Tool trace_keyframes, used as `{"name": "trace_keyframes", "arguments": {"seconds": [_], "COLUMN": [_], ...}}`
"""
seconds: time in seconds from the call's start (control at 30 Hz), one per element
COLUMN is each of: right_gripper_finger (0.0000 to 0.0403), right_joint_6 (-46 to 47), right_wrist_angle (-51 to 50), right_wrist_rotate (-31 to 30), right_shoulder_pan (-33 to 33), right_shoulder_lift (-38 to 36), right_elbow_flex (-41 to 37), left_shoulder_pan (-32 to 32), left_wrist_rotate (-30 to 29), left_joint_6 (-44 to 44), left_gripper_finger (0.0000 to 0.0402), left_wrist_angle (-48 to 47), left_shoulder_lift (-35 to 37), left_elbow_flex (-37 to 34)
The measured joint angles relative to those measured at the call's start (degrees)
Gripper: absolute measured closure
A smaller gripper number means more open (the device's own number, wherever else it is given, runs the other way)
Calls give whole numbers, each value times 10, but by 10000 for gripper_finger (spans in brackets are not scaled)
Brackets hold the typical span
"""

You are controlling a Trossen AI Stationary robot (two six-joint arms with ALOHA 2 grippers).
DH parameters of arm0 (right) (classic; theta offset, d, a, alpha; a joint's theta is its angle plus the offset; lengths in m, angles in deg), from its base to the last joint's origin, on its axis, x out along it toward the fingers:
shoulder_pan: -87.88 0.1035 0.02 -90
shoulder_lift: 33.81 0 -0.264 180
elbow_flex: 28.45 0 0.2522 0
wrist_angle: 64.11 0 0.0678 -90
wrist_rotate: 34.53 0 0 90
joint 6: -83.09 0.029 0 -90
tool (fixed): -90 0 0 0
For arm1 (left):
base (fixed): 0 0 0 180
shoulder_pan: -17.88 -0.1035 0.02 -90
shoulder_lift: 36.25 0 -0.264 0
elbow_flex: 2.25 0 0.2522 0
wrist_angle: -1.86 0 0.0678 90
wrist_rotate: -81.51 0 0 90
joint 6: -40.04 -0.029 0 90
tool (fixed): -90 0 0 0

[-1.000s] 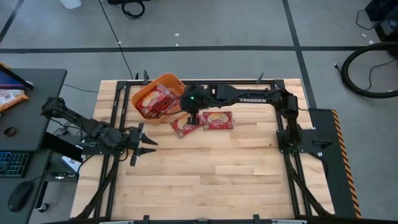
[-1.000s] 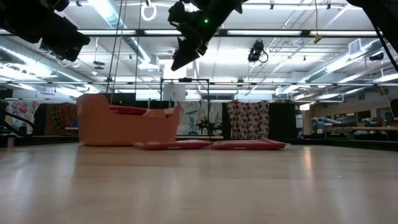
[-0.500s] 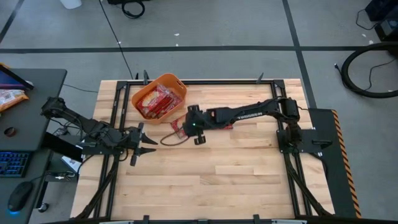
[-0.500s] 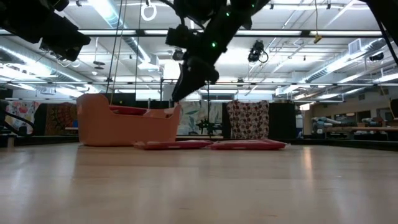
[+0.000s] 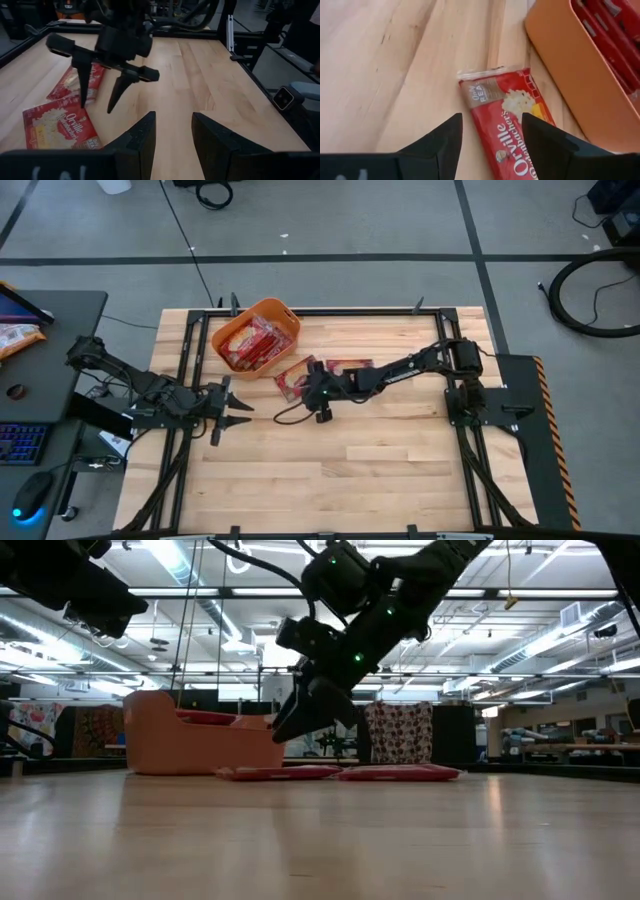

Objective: Sort popcorn bags into baskets
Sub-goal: Put the red popcorn pack into the orange bin

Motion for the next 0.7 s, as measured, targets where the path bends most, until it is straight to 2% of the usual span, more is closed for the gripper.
{"name": "trace_keyframes", "arguments": {"seconds": [0.27,0.43,0.57,0.7], "right_gripper_finger": [194,195,195,195], "right_joint_6": [-46,-96,-98,-104], "right_wrist_angle": [59,100,108,132], "right_wrist_rotate": [-6,35,74,85], "right_shoulder_pan": [-25,-44,-58,-64], "right_shoulder_lift": [0,0,3,30], "right_elbow_flex": [-49,-68,-69,-68], "left_shoulder_pan": [0,0,0,0], "left_wrist_rotate": [-1,-2,-2,-2], "left_joint_6": [0,-11,-14,-16], "left_gripper_finger": [272,272,272,272], "left_wrist_angle": [0,0,0,0], "left_shoulder_lift": [0,0,0,0], "left_elbow_flex": [0,0,0,0]}}
